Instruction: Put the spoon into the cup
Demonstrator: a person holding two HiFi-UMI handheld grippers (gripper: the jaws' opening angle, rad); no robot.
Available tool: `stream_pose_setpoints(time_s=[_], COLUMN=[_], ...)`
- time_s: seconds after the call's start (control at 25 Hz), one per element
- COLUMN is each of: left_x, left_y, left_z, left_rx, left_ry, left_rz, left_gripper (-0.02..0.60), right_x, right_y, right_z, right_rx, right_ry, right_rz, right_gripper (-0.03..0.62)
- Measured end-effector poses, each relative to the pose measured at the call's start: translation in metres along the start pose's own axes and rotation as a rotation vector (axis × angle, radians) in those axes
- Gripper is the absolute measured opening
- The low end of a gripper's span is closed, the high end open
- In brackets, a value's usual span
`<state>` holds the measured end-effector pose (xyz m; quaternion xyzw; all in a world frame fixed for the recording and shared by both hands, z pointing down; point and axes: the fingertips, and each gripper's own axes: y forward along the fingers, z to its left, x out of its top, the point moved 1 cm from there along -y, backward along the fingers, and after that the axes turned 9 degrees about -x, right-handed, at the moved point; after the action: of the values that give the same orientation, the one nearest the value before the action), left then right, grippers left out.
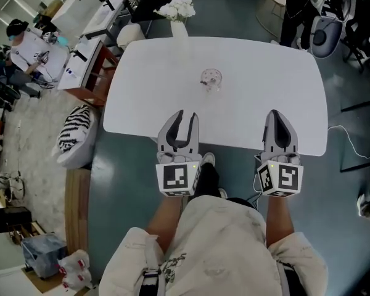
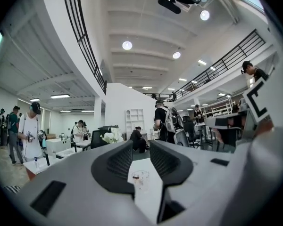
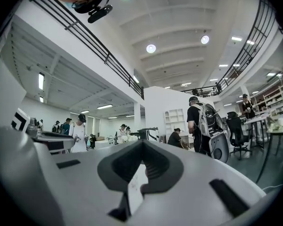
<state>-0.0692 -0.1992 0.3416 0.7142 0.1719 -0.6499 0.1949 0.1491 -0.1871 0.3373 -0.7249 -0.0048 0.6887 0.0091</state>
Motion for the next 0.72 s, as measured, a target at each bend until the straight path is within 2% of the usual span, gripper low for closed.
stream_pose_setpoints(time_s=[0.32, 0.48, 0.72], left_x=[0.051, 0.059, 0.056], left_y=[-0.033, -0.036, -0.041], left_z=[-0.006, -0.005, -0.001], left_rx=[0.035, 0.057, 0.071], left_ry=[0.055, 0.058, 0.047], left_rz=[-0.114, -0.137, -0.149], left_gripper=[0.112, 0.106, 0.057], right_x=[0.024, 0.032, 0.032], right_y=[-0.024, -0.024, -0.025], right_z=[-0.005, -0.007, 0.001], right_rx=[0.004, 0.007, 0.021], right_ry=[-0.022, -0.035, -0.025], right_rz=[-0.054, -0.071, -0.073], right_gripper=[-0.012, -0.012, -0.012])
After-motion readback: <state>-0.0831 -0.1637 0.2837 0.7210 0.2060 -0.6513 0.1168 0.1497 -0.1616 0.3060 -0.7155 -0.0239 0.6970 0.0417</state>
